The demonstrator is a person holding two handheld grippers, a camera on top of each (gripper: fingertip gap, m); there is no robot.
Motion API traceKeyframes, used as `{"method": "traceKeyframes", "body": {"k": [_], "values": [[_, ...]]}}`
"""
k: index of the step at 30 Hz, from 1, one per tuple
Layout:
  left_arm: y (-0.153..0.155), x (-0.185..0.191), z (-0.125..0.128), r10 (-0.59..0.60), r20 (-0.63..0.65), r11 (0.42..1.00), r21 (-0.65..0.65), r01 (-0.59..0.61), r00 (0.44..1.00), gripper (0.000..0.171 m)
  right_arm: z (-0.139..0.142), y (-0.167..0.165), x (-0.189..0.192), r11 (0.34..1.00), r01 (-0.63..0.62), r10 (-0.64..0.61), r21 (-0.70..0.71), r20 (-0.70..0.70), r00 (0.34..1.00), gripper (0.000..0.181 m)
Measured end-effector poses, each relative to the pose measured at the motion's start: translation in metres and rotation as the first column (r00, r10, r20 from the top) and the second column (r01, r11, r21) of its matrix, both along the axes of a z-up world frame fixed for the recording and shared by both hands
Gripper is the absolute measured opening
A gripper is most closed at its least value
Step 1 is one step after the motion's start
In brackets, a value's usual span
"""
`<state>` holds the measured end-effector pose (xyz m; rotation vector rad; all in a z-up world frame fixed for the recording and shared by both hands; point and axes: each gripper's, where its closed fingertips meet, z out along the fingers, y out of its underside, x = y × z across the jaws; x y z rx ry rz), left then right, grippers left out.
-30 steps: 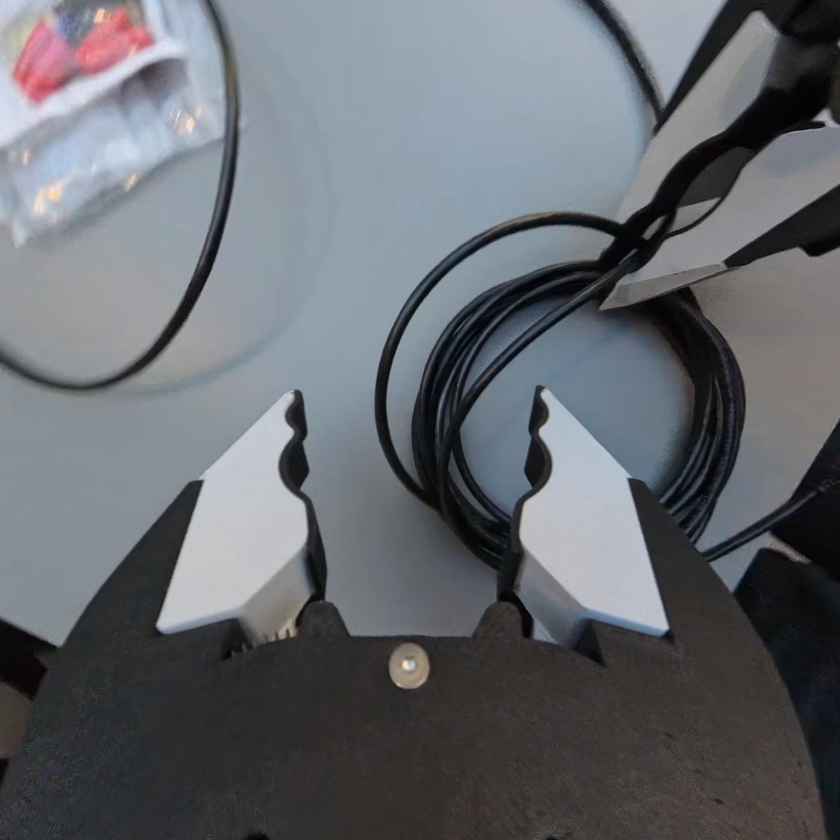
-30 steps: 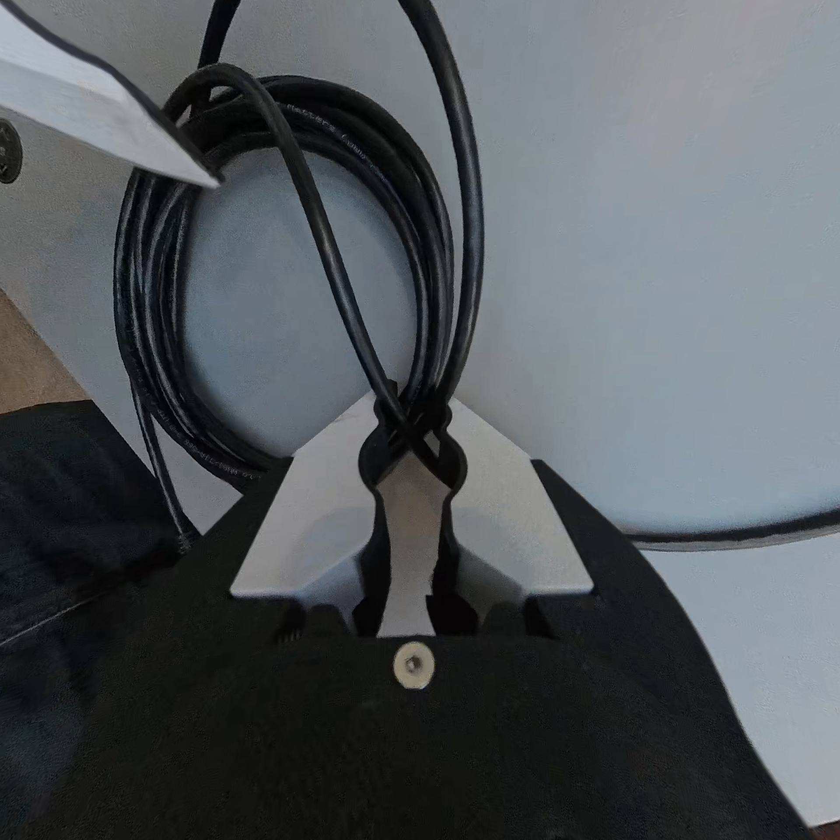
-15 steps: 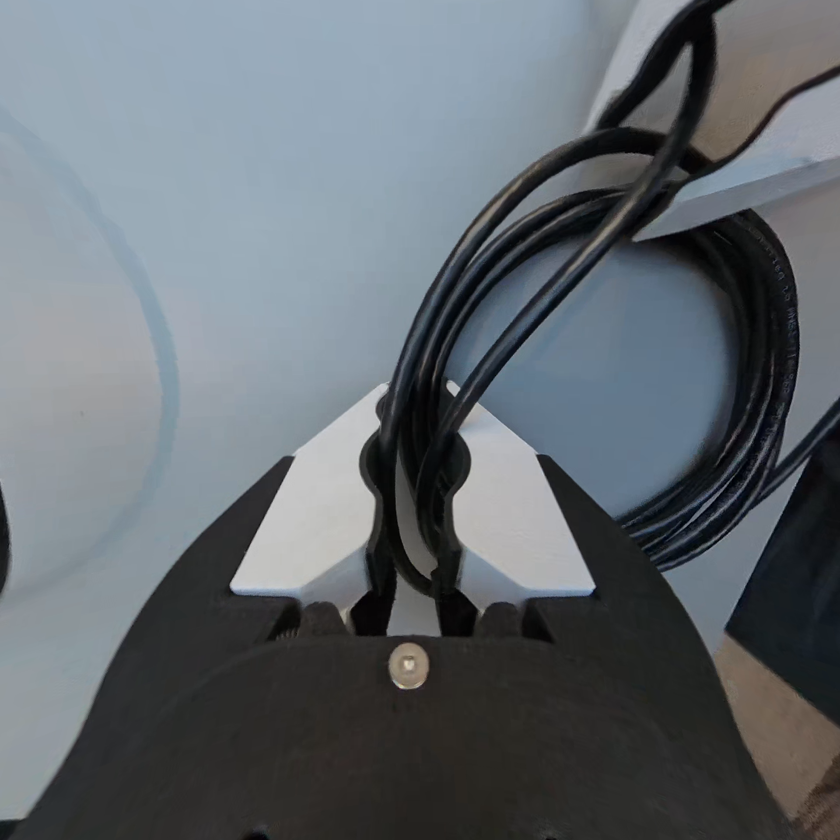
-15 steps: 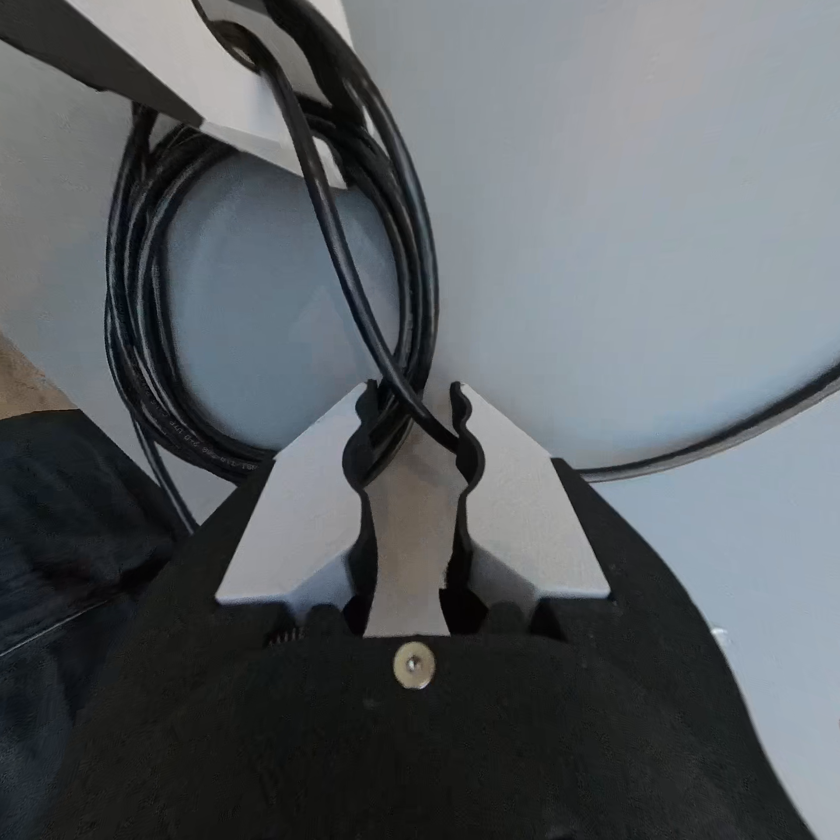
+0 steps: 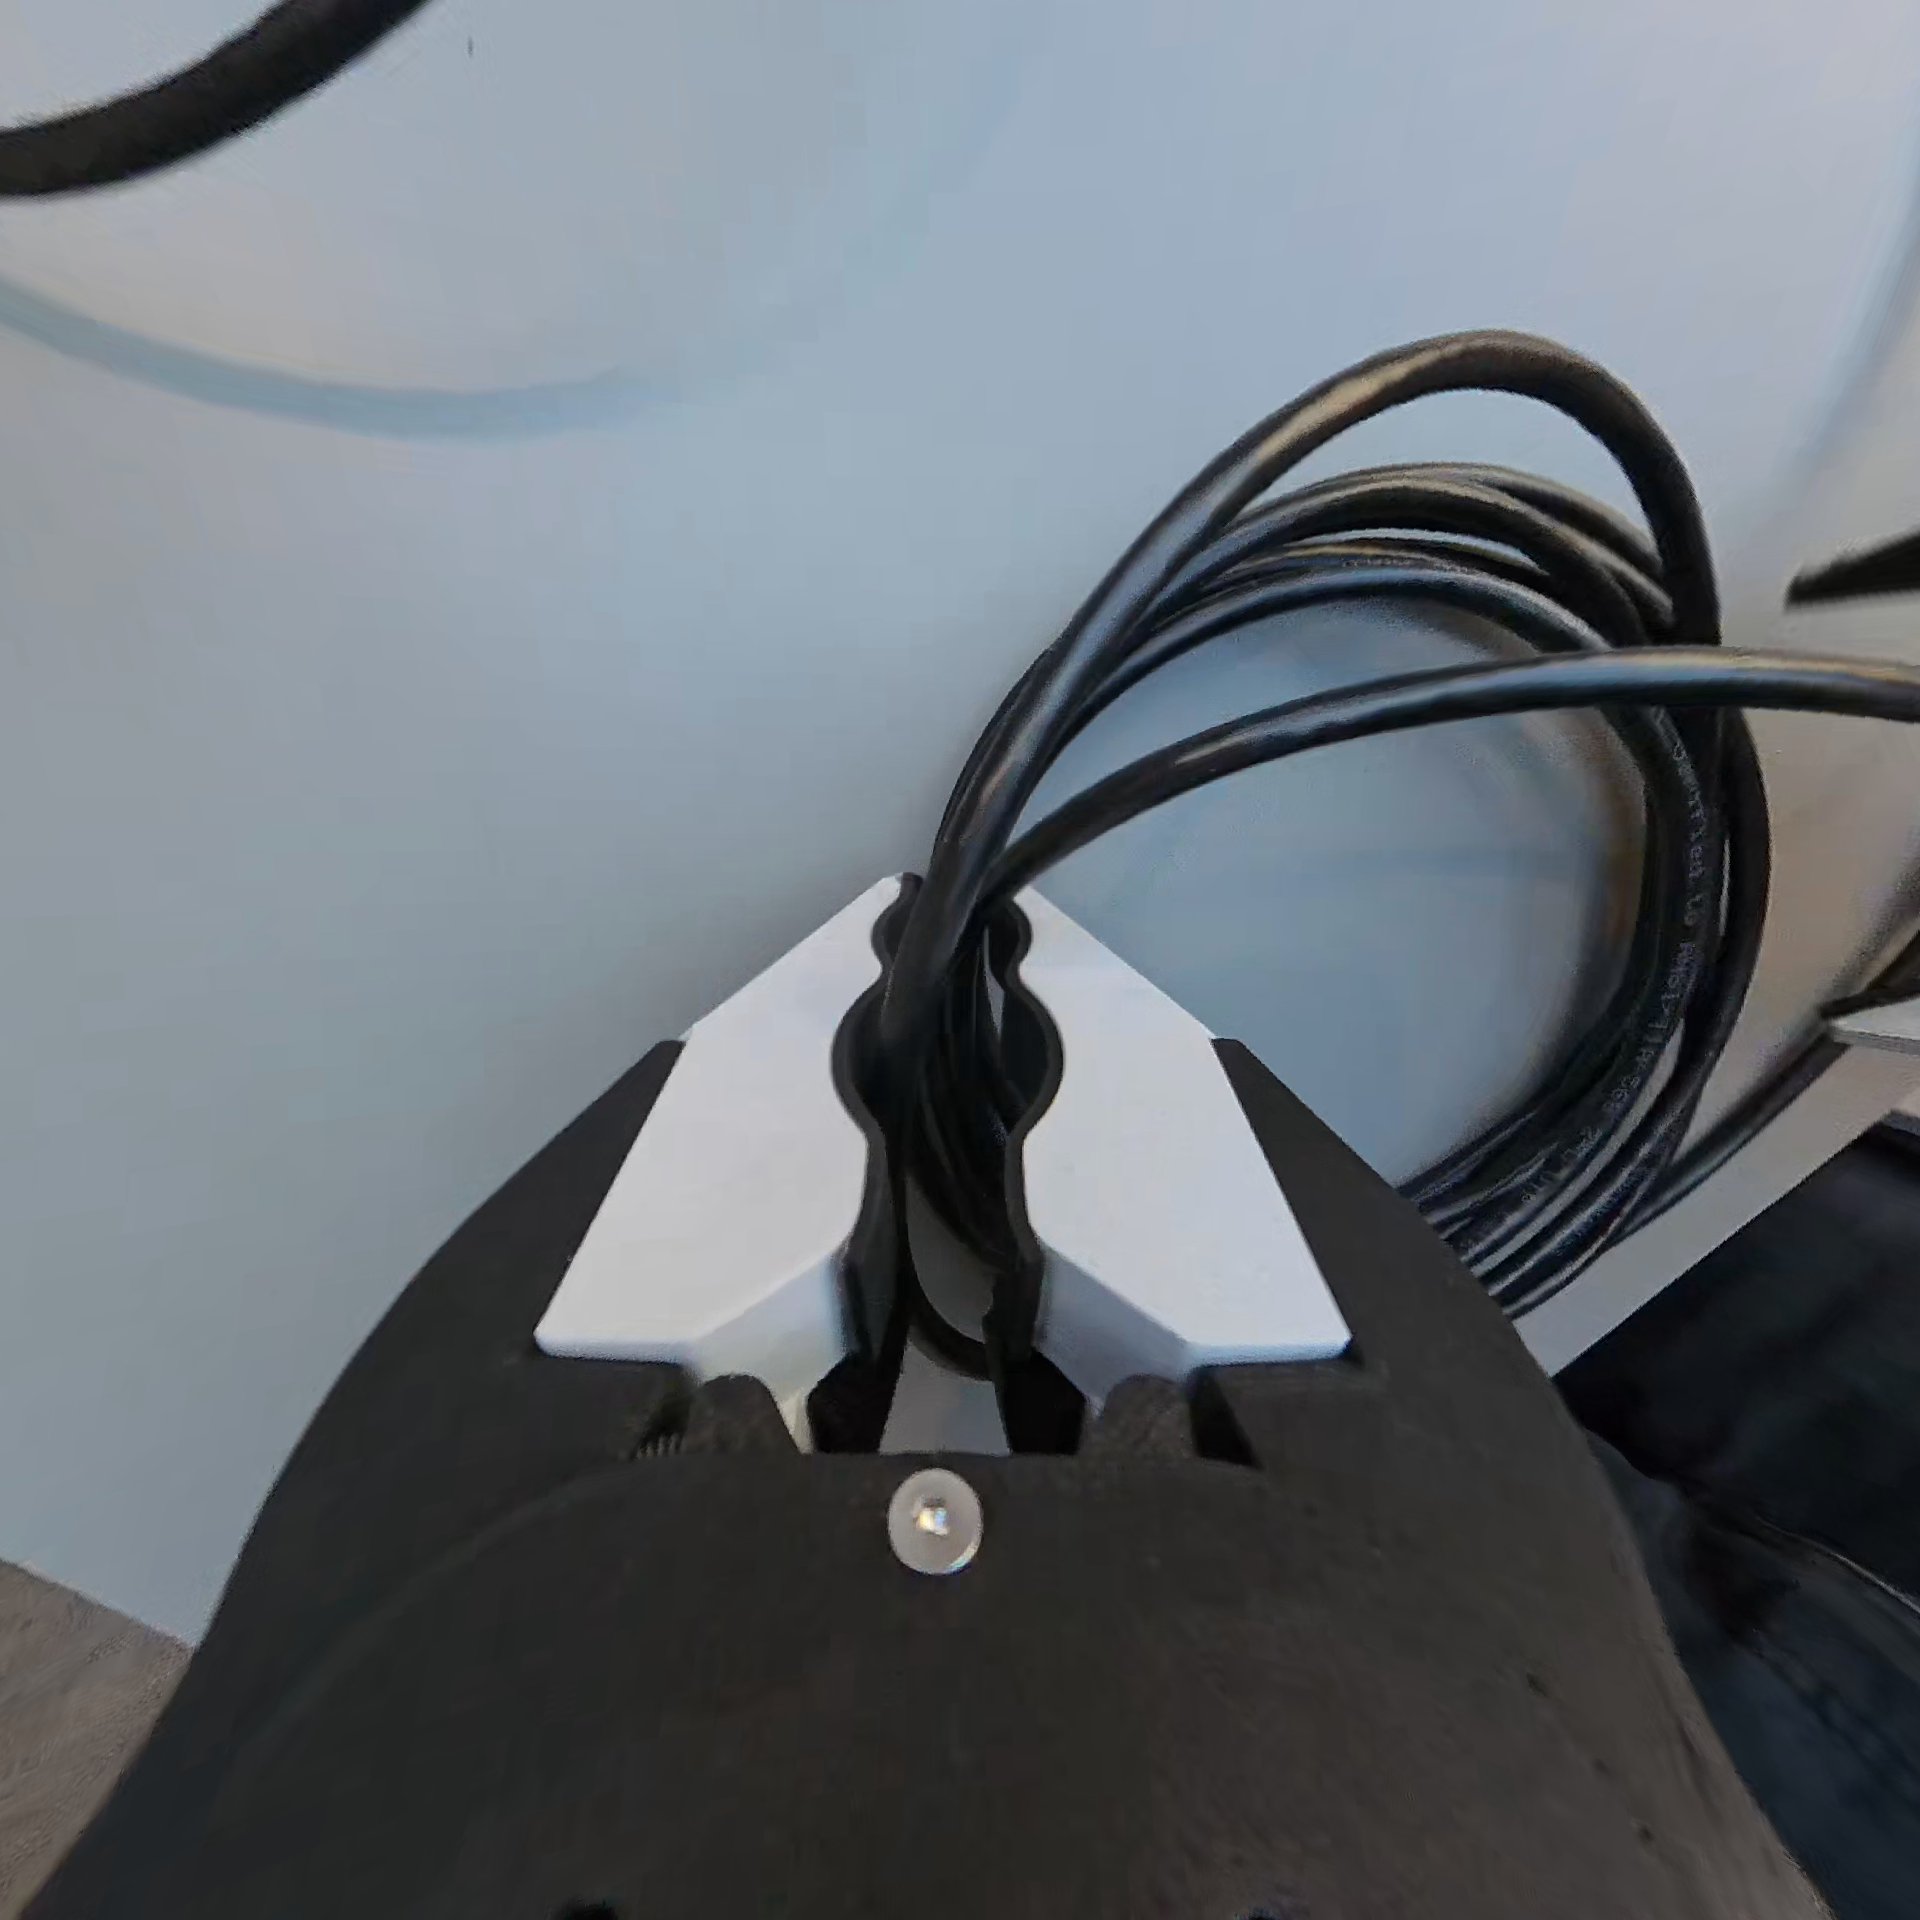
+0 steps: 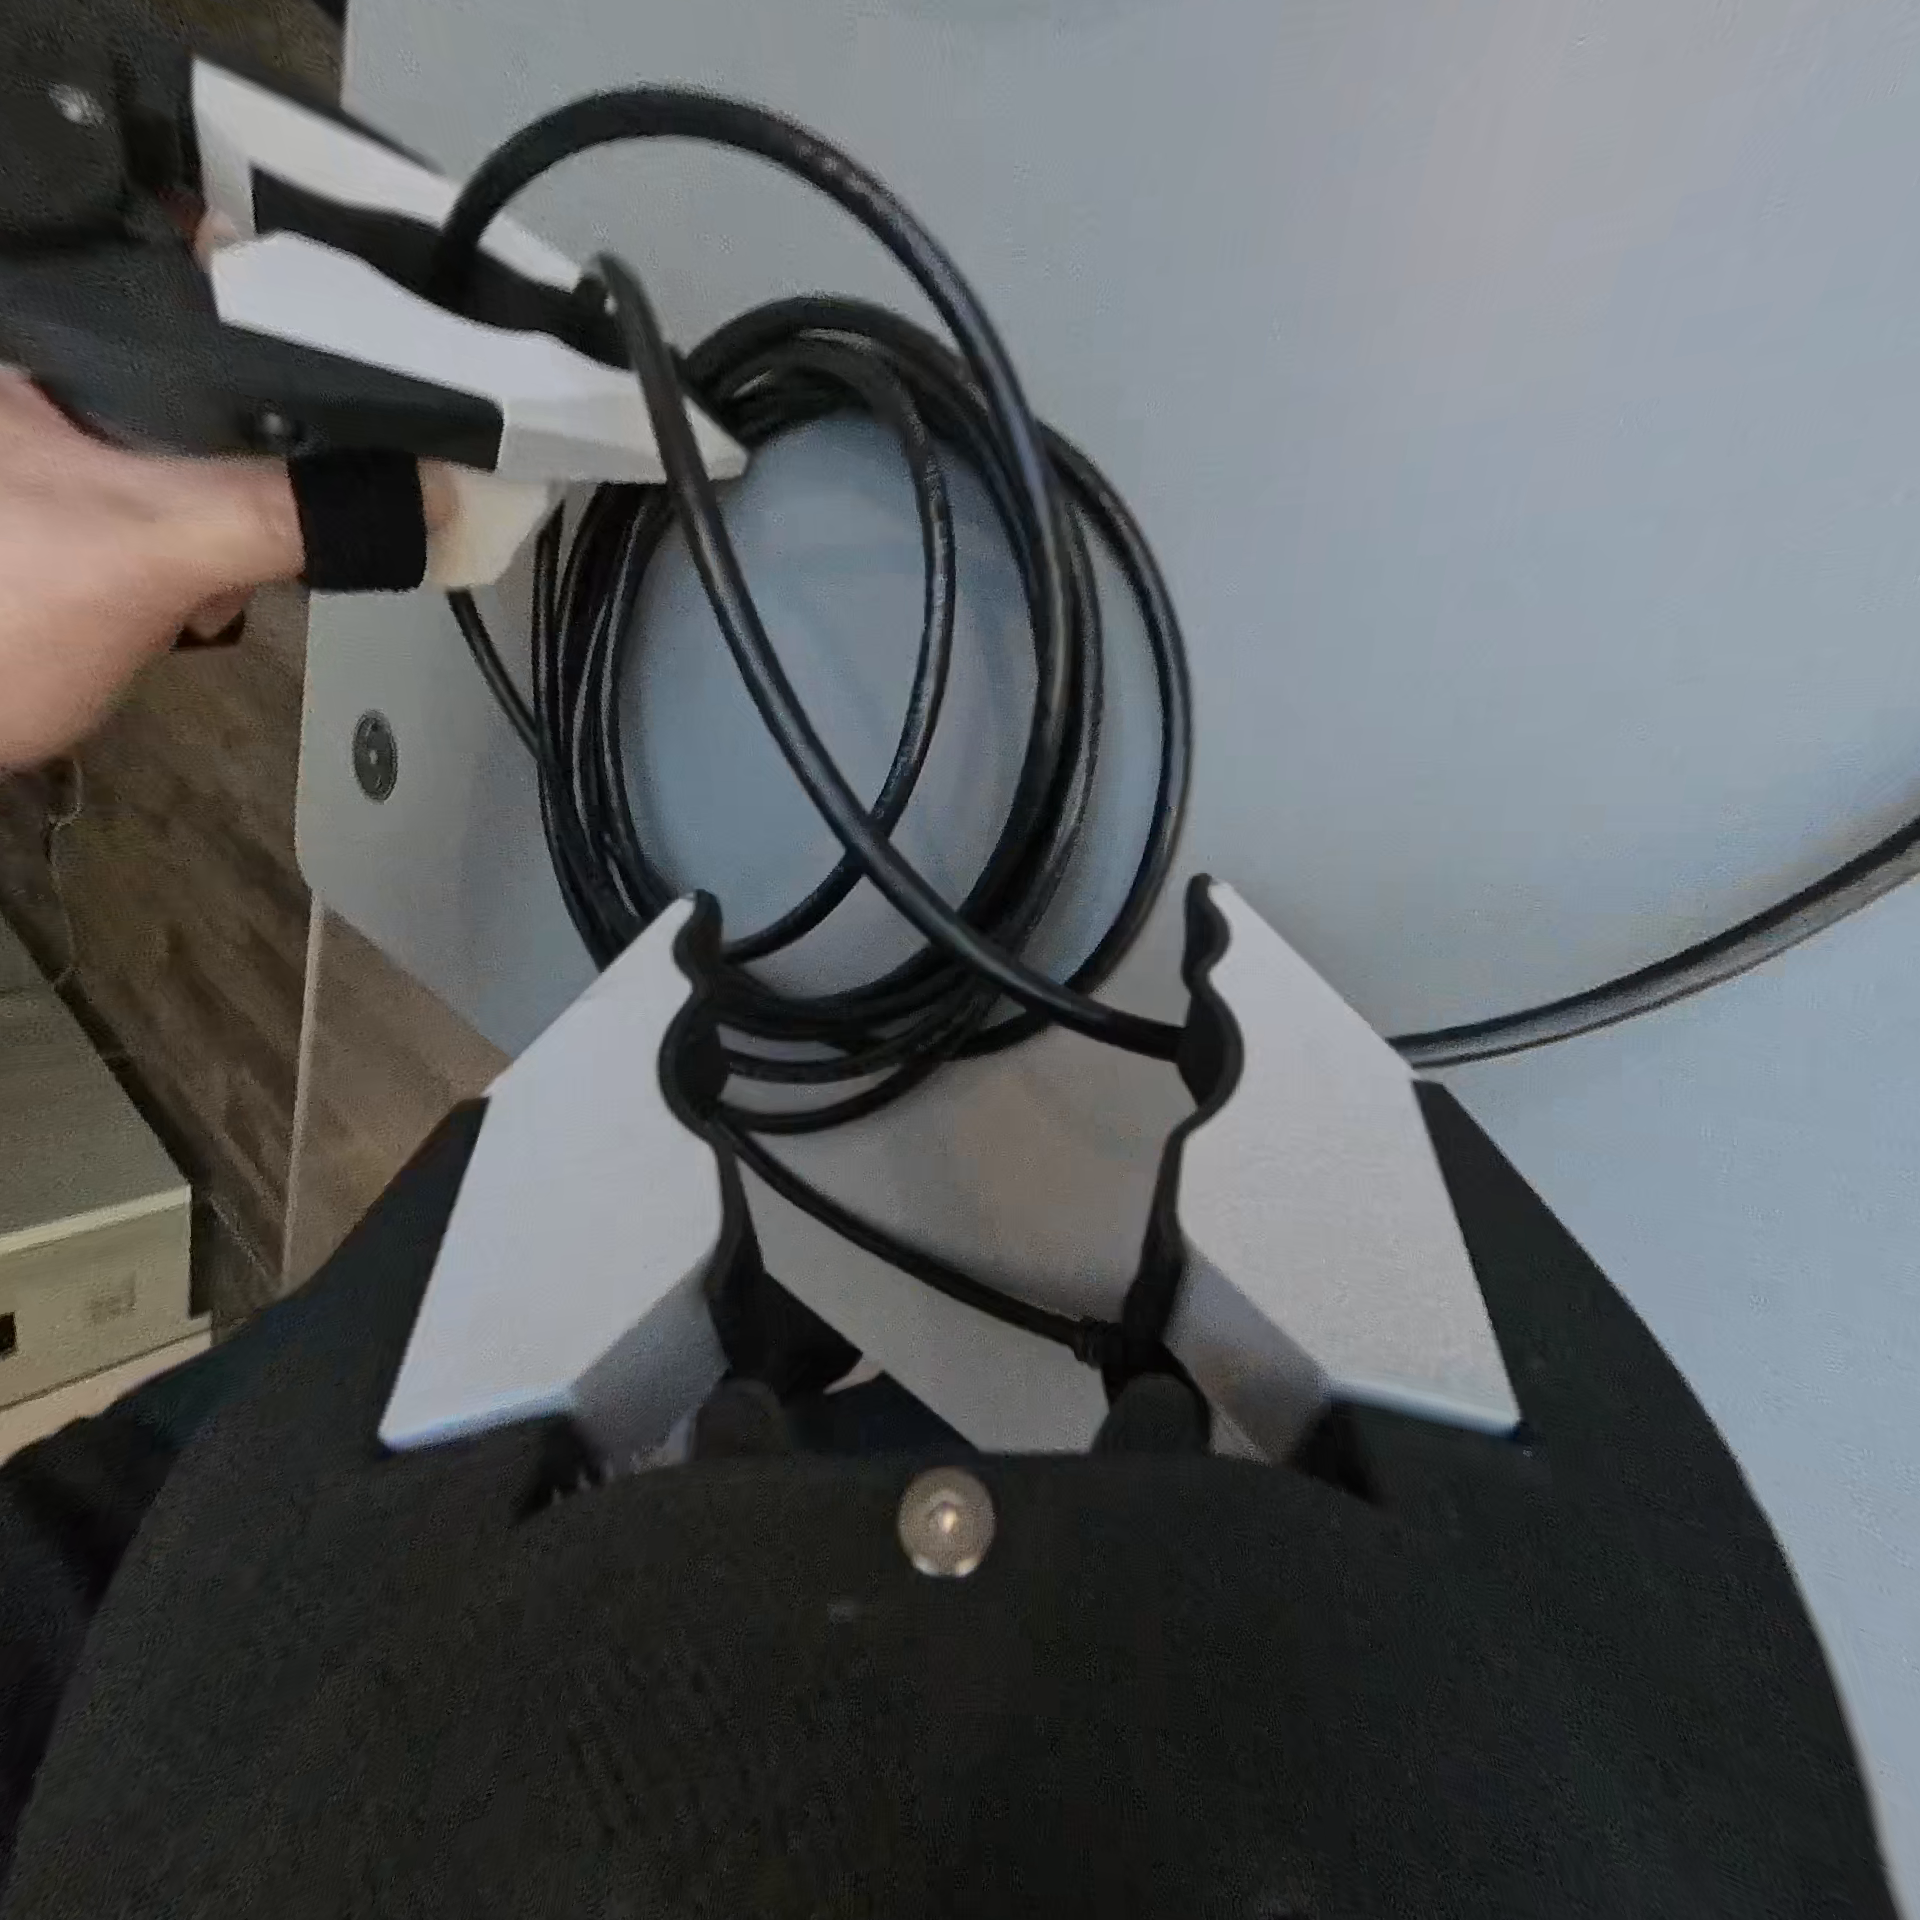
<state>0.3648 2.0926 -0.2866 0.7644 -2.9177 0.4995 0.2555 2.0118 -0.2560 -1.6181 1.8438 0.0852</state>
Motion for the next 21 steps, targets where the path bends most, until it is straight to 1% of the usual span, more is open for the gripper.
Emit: {"method": "traceKeyframes", "body": {"k": [1,2,4,5,6,7,9,12,13,15,17,19,21], "values": [[0.003,-0.002,0.0,0.027,0.008,0.999,0.019,-0.028,1.0,0.01,0.0,-0.005,0.005,0.999,0.03,-0.03,-0.02,0.008,1.0,0.094],[0.005,-0.005,0.0,0.061,0.017,0.998,0.035,-0.061,0.998,0.01,0.0,-0.007,0.009,0.999,0.034,-0.034,-0.039,0.003,0.999,0.095],[0.007,-0.009,-0.001,0.129,0.037,0.99,0.049,-0.131,0.991,0.011,-0.009,-0.011,0.014,0.991,0.004,-0.006,-0.136,-0.021,1.0,0.102],[0.007,-0.012,-0.001,0.159,0.036,0.985,0.055,-0.161,0.987,0.011,-0.017,-0.013,0.014,0.98,-0.023,0.013,-0.195,-0.051,0.999,0.101],[0.007,-0.016,-0.001,0.182,0.029,0.981,0.065,-0.183,0.983,0.011,-0.025,-0.015,0.01,0.967,-0.05,0.026,-0.248,-0.099,0.995,0.094],[0.006,-0.018,-0.001,0.195,0.02,0.978,0.076,-0.196,0.981,0.011,-0.027,-0.02,0.01,0.945,-0.062,0.034,-0.32,-0.093,0.995,0.075],[0.004,-0.024,0.0,0.2,-0.002,0.975,0.095,-0.199,0.98,0.017,-0.031,-0.022,0.001,0.914,-0.082,0.04,-0.397,-0.113,0.993,0.059],[-0.006,-0.034,0.002,0.186,-0.048,0.977,0.117,-0.18,0.981,0.044,-0.033,-0.026,-0.002,0.863,-0.111,0.073,-0.493,-0.096,0.993,0.042],[-0.006,-0.035,0.001,0.159,-0.033,0.978,0.142,-0.153,0.987,0.046,-0.033,-0.026,-0.001,0.861,-0.127,0.088,-0.492,-0.102,0.991,0.036],[-0.006,-0.034,-0.001,0.095,0.03,0.977,0.19,-0.099,0.995,0.049,-0.032,-0.029,0.001,0.885,-0.131,0.087,-0.446,-0.117,0.989,0.021],[-0.008,-0.031,-0.003,0.032,0.086,0.974,0.221,-0.051,0.996,0.051,-0.031,-0.03,0.003,0.922,-0.108,0.065,-0.372,-0.125,0.99,0.018],[-0.01,-0.029,-0.003,0.01,0.081,0.972,0.233,-0.029,0.997,0.053,-0.031,-0.031,0.003,0.943,-0.088,0.05,-0.322,-0.124,0.991,0.013],[-0.013,-0.027,-0.004,-0.029,0.065,0.97,0.243,0.013,0.997,0.05,-0.03,-0.029,0.004,0.964,-0.043,0.012,-0.262,-0.118,0.993,0.012]]}}
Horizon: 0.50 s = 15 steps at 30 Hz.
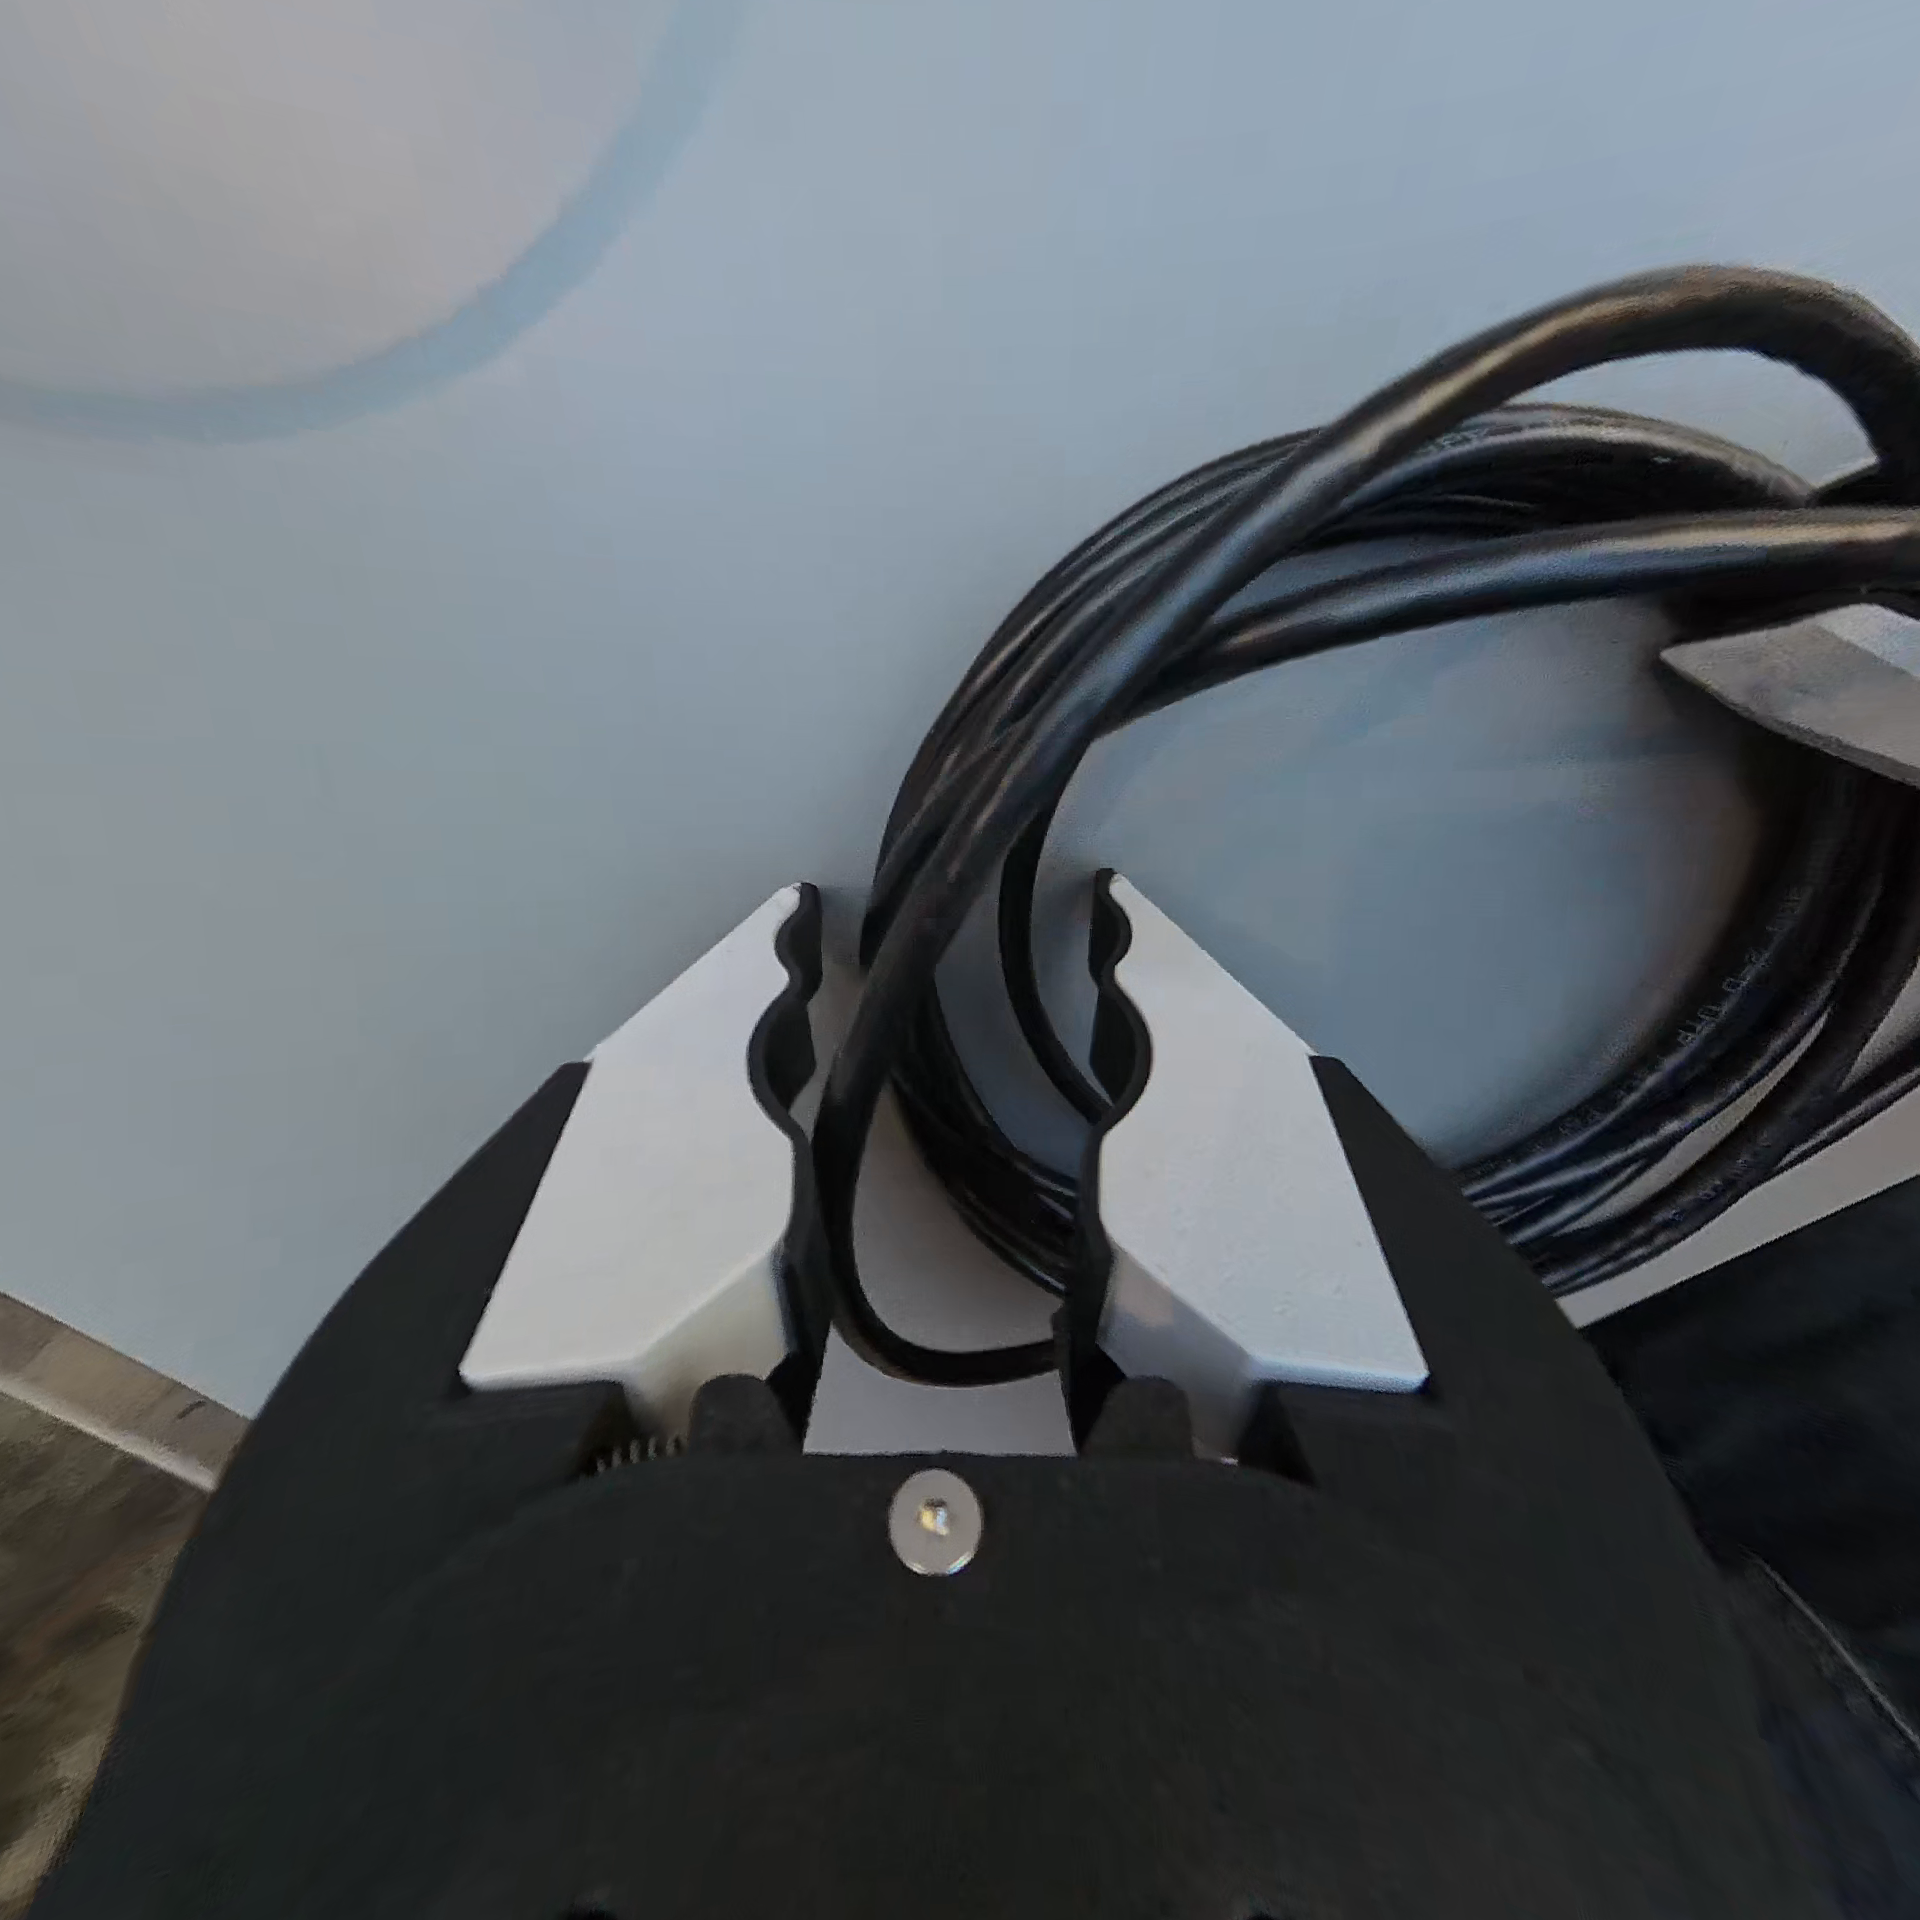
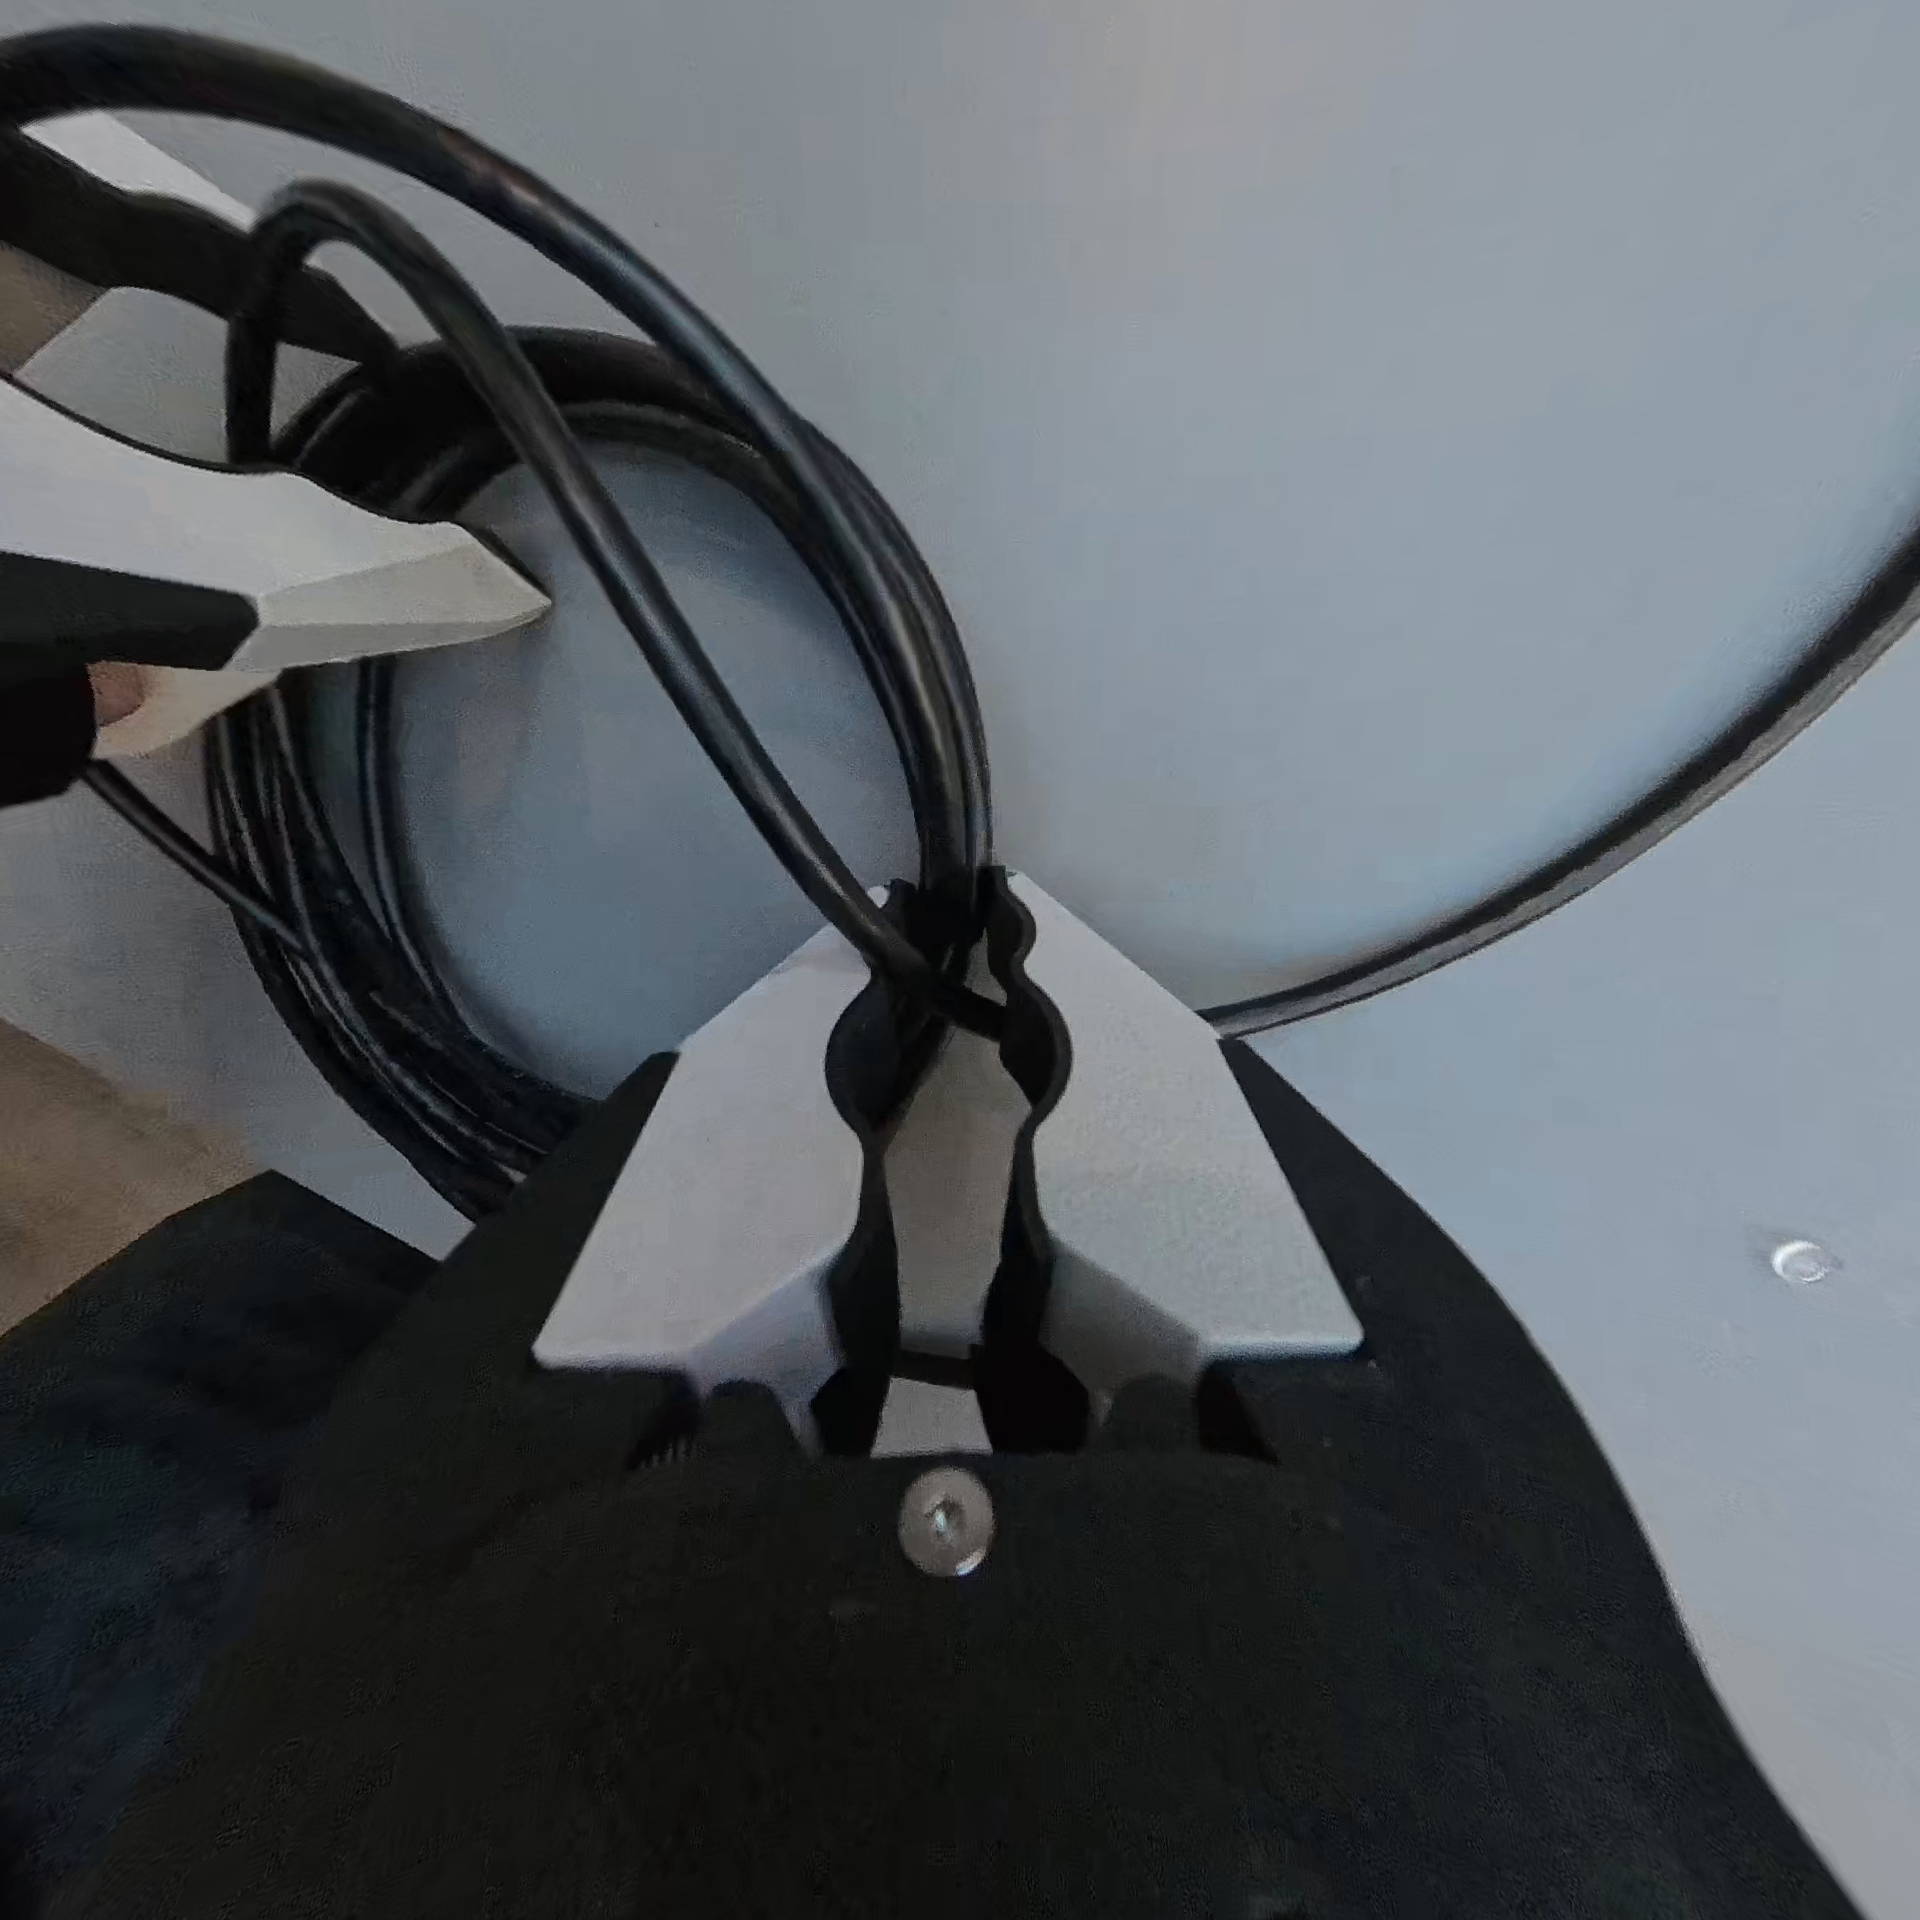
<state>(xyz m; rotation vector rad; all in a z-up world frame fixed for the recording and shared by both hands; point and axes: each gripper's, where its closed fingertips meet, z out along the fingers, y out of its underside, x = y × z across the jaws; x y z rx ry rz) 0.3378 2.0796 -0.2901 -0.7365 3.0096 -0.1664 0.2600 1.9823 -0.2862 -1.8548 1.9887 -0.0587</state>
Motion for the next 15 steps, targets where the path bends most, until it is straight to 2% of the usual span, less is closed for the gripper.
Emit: {"method": "traceKeyframes", "body": {"k": [3,5,8,10,12,14,15], "values": [[-0.003,0.003,0.0,-0.09,0.002,0.996,0.012,0.09,0.996,0.014,0.001,0.0,0.003,1.0,0.013,-0.013,0.02,0.022,1.0,0.013],[-0.003,0.005,0.0,-0.134,-0.013,0.991,0.019,0.134,0.991,0.011,0.003,0.002,0.002,0.997,0.021,-0.024,0.07,0.036,0.999,0.02],[0.001,0.005,0.0,-0.166,-0.034,0.984,0.06,0.168,0.985,0.009,0.015,0.004,-0.002,0.983,0.0,-0.012,0.185,0.066,0.998,0.041],[0.001,0.005,0.0,-0.163,-0.029,0.985,0.06,0.164,0.986,0.009,0.04,0.0,-0.007,0.982,-0.094,0.06,0.165,0.2,0.978,0.054],[0.001,0.004,0.0,-0.171,-0.009,0.984,0.049,0.171,0.985,0.011,0.075,0.011,-0.014,0.958,-0.28,0.237,0.053,0.399,0.886,0.066],[0.002,0.002,0.0,-0.187,-0.006,0.981,0.053,0.187,0.982,0.013,0.103,0.048,-0.029,0.877,-0.478,0.424,-0.047,0.543,0.725,0.08],[0.003,0.001,0.0,-0.194,-0.01,0.979,0.053,0.195,0.981,0.015,0.105,0.071,-0.039,0.815,-0.571,0.513,-0.095,0.575,0.637,0.09]]}}
